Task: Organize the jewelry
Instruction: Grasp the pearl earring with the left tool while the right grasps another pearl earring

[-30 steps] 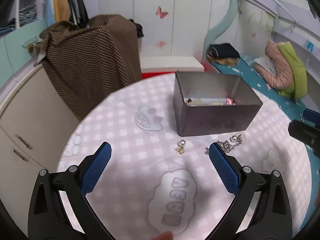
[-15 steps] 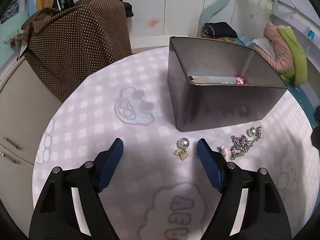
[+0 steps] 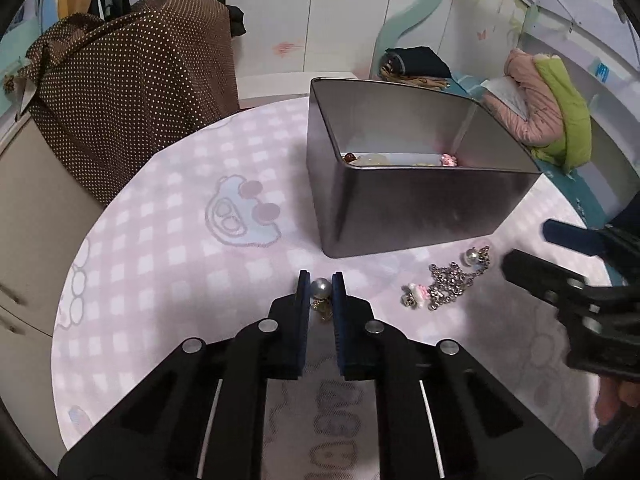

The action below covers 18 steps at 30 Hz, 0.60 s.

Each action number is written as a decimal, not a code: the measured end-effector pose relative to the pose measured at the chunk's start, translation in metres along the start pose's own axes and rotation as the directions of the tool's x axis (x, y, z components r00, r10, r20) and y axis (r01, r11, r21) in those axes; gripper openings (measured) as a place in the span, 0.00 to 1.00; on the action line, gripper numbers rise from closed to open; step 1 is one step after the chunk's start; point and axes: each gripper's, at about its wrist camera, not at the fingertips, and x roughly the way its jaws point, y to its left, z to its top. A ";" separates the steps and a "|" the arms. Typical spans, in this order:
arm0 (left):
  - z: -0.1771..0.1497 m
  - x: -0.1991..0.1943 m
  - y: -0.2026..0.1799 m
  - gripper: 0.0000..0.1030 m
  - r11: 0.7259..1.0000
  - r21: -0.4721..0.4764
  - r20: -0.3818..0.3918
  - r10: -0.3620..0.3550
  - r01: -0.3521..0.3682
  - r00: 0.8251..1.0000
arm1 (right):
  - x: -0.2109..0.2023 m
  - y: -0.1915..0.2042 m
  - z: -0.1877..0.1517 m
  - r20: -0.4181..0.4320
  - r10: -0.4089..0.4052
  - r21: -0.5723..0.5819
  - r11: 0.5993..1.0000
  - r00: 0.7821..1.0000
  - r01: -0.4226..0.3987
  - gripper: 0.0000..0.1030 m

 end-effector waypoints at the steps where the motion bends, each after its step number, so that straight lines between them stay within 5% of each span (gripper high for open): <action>1: 0.001 0.000 0.002 0.11 1.000 -0.004 0.001 -0.001 0.001 1.000 | 0.004 0.000 0.001 -0.008 -0.005 -0.001 1.000 1.000 0.005 0.63; 10: 0.001 -0.017 0.007 0.11 0.999 -0.034 0.024 -0.002 0.002 1.000 | 0.024 0.012 -0.001 -0.033 -0.011 -0.065 0.998 0.999 0.009 0.50; 15: -0.001 -0.023 0.009 0.11 0.999 -0.037 0.030 0.002 -0.001 1.000 | 0.019 0.011 -0.004 -0.019 -0.001 -0.093 0.996 1.000 -0.001 0.11; 18: -0.002 -0.025 0.010 0.11 0.999 -0.042 0.032 0.002 -0.001 0.999 | 0.016 0.006 -0.006 -0.018 0.018 -0.088 0.996 1.000 -0.019 0.10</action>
